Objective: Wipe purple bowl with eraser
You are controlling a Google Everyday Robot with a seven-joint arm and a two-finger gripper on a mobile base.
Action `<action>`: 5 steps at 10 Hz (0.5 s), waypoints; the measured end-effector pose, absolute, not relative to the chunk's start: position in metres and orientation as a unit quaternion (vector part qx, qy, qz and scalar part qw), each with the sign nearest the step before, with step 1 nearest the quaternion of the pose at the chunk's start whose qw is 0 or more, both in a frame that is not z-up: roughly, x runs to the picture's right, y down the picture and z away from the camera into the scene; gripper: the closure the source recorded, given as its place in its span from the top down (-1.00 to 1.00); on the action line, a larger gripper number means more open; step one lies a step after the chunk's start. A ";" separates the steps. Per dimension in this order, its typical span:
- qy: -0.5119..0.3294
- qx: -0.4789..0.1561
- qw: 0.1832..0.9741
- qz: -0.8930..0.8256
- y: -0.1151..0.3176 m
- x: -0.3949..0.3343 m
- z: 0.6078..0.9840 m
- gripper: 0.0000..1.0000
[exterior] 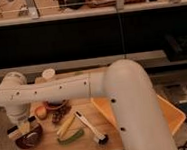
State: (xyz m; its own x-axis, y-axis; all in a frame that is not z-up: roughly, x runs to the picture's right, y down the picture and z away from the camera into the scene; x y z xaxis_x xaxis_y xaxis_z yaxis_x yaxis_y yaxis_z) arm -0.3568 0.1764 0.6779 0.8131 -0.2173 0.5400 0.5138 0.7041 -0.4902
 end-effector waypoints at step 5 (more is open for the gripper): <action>-0.220 -0.338 0.890 -0.215 0.195 -0.368 0.681 -1.00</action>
